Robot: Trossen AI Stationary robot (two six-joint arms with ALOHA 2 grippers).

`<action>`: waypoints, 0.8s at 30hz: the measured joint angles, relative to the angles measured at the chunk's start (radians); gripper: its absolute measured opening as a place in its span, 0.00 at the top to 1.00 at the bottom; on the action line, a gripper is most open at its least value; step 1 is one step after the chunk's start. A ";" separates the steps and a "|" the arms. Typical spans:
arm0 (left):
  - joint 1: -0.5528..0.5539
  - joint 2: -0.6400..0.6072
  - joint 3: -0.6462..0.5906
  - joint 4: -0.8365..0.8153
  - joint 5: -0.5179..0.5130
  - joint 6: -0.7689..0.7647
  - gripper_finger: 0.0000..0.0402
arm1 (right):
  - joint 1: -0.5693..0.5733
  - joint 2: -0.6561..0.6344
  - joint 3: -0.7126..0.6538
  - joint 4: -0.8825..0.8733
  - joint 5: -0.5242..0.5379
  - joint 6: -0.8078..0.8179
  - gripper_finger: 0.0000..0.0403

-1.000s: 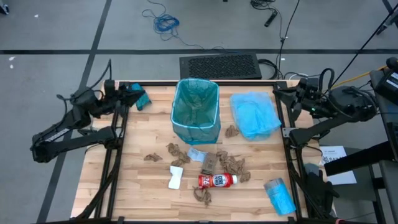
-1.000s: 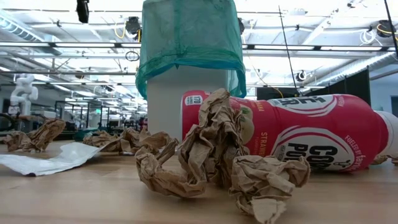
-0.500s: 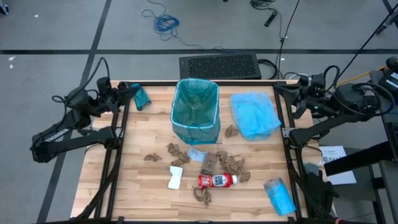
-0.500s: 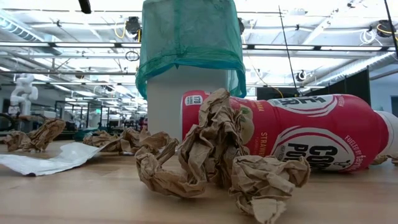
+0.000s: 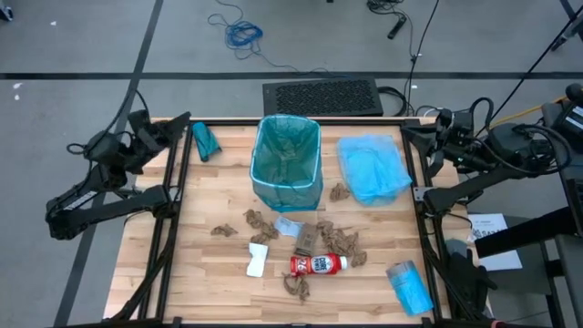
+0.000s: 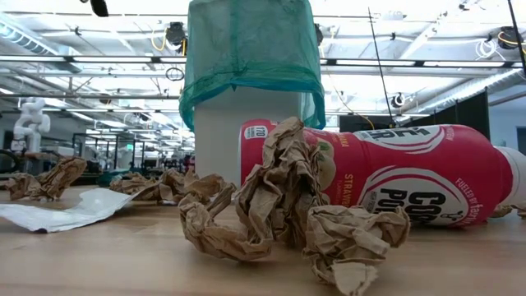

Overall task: Place trash/remove bag and relplace
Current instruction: Put the brown paper into the blue trash bag inside the white trash bin

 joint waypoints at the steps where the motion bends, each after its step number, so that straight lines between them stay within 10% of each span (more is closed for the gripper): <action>1: 0.000 0.005 0.000 -0.002 0.000 0.016 1.00 | 0.000 0.000 0.000 0.000 0.002 -0.001 1.00; 24: 0.000 0.003 0.000 -0.012 -0.132 -0.027 1.00 | 0.000 0.049 0.000 0.016 0.005 -0.030 1.00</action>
